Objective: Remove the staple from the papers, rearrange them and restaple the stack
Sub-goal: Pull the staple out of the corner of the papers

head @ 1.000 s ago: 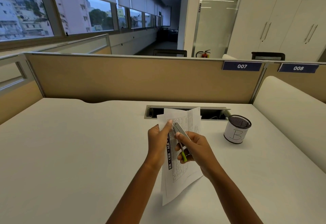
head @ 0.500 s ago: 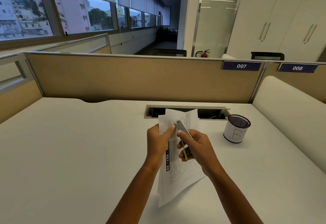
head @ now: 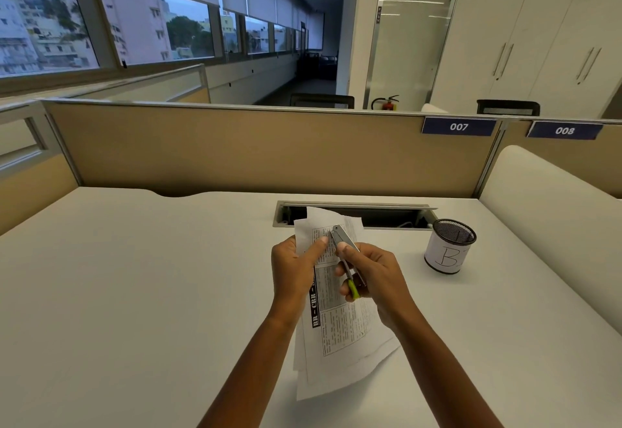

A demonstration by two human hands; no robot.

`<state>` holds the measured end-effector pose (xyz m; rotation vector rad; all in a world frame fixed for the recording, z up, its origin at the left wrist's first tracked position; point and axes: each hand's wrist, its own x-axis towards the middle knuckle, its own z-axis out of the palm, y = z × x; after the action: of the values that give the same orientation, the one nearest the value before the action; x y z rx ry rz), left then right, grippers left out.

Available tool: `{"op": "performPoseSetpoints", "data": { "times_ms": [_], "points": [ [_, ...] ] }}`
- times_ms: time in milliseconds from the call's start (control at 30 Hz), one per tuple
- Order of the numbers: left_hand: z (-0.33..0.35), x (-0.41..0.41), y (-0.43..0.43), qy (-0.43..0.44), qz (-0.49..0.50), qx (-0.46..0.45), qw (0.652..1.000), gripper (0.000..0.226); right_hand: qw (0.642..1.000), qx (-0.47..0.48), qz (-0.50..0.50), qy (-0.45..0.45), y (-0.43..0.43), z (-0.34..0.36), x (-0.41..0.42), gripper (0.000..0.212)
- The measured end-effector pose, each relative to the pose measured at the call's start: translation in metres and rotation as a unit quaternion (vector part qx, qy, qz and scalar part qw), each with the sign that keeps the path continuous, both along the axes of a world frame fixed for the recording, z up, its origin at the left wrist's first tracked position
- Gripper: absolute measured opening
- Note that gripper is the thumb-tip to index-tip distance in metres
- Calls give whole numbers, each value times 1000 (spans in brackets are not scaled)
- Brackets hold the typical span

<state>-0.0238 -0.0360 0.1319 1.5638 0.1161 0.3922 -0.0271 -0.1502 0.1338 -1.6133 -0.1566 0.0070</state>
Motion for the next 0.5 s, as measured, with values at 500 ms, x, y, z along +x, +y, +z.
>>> {"op": "performPoseSetpoints", "data": {
  "times_ms": [500],
  "points": [
    [4, 2, 5, 20, -73, -64, 995, 6, 995, -10, 93, 20, -17, 11, 3, 25]
  ]
}}
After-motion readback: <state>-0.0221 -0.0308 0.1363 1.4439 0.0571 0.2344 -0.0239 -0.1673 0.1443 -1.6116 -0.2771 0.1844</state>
